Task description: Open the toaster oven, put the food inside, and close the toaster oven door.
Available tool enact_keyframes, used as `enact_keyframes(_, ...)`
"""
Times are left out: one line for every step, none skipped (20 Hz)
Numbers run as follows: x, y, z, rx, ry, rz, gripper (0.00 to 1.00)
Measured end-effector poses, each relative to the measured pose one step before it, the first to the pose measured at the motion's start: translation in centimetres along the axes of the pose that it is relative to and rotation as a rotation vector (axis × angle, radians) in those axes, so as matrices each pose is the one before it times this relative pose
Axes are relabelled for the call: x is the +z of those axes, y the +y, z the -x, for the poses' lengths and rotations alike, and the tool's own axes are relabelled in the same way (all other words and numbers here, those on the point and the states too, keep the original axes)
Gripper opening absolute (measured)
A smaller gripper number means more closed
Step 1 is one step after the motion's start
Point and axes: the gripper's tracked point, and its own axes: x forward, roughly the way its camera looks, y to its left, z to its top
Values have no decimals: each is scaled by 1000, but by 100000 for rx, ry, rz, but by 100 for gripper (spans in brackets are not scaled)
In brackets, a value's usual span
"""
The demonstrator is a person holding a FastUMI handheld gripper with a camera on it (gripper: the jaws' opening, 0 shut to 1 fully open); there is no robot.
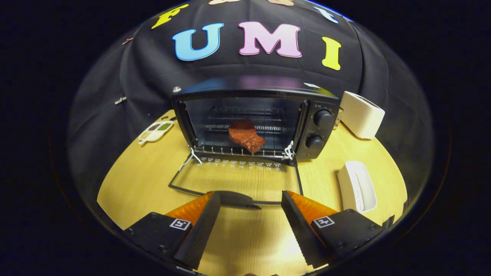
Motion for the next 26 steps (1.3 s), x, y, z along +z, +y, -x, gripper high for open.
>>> enact_keyframes(-893, -66, -211, -198, 2357, -6, 100)
enact_keyframes(-842, -303, -289, -1163, 2206, 468, 99)
enact_keyframes(-641, -49, -317, -261, 1484, -257, 99)
enact_keyframes(-566, 75, -381, -140, 1522, -524, 99)
enact_keyframes(-469, 138, -309, 325, 1476, -722, 99)
enact_keyframes(-351, 355, -451, 994, 1384, -820, 99)
enact_keyframes(-248, 428, -473, 995, 807, -171, 99)
enact_keyframes(-238, 236, -439, 20, 762, 770, 99)
enact_keyframes(-152, 17, -407, -313, 607, 870, 99)
enact_keyframes(-71, 198, -428, -8, 80, 462, 99)
enact_keyframes(-10, 180, -299, 223, 86, -157, 99)
enact_keyframes(-71, 105, -232, -73, 312, -422, 99)
enact_keyframes(-60, 22, -236, 100, 190, -496, 99)
enact_keyframes(-76, 40, -362, -270, 393, -408, 99)
enact_keyframes(-7, 25, -284, 12, 295, -444, 99)
enact_keyframes(-54, 213, -121, 658, 411, -338, 99)
enact_keyframes(61, 225, 20, 440, -538, 933, 99)
enact_keyframes(216, 17, 19, 198, -1223, 1953, 99)
enact_keyframes(280, 54, 159, 329, -1110, 2633, 99)
enact_keyframes(440, 130, 299, 456, -1593, 1777, 99)
enact_keyframes(209, 29, 401, 454, -516, -1073, 99)
enact_keyframes(607, 152, 531, 1106, -1421, -1944, 99)
enact_keyframes(929, -4, 462, 605, -1996, -2388, 99)
enact_keyframes(960, 112, 406, 772, -1165, -1637, 99)
enact_keyframes(1016, 115, 430, 887, -1067, -737, 99)
enact_keyframes(1212, 223, 549, 966, -2020, 476, 99)
